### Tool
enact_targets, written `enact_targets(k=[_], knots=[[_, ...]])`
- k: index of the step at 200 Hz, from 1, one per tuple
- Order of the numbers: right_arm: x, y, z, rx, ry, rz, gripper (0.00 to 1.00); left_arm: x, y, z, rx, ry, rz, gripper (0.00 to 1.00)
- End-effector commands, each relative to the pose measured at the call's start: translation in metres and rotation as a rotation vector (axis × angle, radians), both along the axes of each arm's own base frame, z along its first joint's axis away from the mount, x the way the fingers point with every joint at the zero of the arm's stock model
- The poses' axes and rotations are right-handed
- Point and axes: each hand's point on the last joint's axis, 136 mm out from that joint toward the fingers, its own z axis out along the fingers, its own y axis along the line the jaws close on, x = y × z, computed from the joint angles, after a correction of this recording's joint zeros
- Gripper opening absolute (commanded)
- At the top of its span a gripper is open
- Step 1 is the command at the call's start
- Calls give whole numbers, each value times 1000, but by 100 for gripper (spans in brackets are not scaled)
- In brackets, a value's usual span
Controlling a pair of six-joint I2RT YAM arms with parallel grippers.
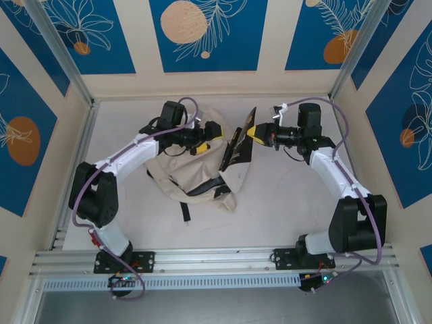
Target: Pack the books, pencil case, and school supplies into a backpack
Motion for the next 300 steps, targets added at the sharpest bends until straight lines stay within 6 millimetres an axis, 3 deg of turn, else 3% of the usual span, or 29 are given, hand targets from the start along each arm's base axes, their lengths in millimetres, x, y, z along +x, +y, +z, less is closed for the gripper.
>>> enact_targets(k=[1,34,87,108,121,137,153,186,209,245,286,300], knots=[[10,-2,-23,-50,55,-12,0,4,12,-22,78,2,18,99],[10,-15,-72,-156,161,-77,0,2,22,-32,166,-18,13,99],[0,-36,-116,-330,283,-164,1,-5,17,-31,235,-61,-27,96],[-8,-51,-132,-435,333,-214,19,-8,15,-28,274,-87,-29,95],[-11,-63,-140,-507,357,-258,43,-9,12,-25,286,-105,-35,95],[-15,-75,-150,-588,383,-312,65,-12,7,-21,307,-129,-43,94],[-17,-86,-161,-652,416,-350,76,-14,1,-17,329,-151,-55,94],[-19,-94,-182,-722,476,-367,76,-22,-20,-11,388,-210,-102,89],[-18,-90,-194,-712,502,-344,68,-28,-42,-18,417,-219,-148,80],[-16,-81,-211,-677,533,-307,57,-32,-74,-48,481,-194,-207,67],[-15,-76,-224,-656,560,-283,45,-24,-90,-86,576,-160,-214,55],[-15,-76,-228,-656,570,-277,43,-18,-87,-100,644,-146,-194,54]])
